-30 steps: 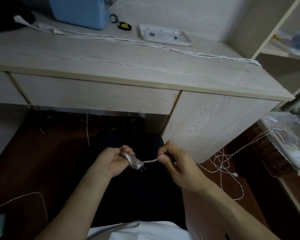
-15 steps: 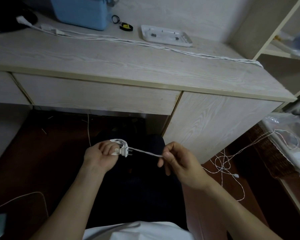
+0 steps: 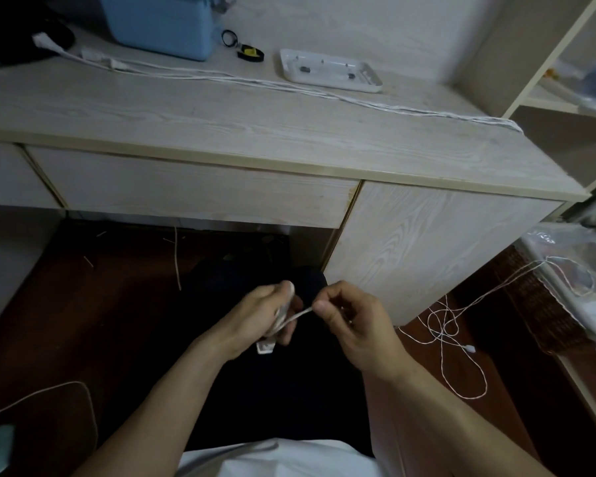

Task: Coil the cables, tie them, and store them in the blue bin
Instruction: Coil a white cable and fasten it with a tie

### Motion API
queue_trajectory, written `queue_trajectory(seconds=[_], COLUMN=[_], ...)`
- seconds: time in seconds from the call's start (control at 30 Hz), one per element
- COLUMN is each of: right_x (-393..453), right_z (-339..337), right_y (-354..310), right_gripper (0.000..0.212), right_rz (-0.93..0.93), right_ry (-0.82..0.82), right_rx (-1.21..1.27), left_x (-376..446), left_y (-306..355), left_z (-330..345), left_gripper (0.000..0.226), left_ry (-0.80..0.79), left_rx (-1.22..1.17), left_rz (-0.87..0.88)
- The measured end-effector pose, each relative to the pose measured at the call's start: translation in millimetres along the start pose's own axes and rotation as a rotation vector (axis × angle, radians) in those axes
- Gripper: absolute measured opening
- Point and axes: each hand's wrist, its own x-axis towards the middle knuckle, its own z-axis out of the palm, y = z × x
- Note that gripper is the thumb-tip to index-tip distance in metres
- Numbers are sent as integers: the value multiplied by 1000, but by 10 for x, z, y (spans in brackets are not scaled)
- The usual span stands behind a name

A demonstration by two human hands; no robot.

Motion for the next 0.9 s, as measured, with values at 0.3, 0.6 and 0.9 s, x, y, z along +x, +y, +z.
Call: queue_trajectory(seconds=[0.3, 0.6, 0.9], right_x=[46, 83, 145], right_z=[23, 17, -15], right_y=[112, 35, -15], right_gripper=[56, 63, 49], right_rz=[93, 464, 627], right_ry=[-65, -185, -271], right_rx=[115, 681, 766], left_x=[-114, -50, -69], left_y=[124, 145, 135], left_z=[126, 159, 291], left_gripper=[46, 41, 44], left_ry=[-317, -305, -214], left_rx=[-377, -734, -1036], left_rz=[-31, -153, -170])
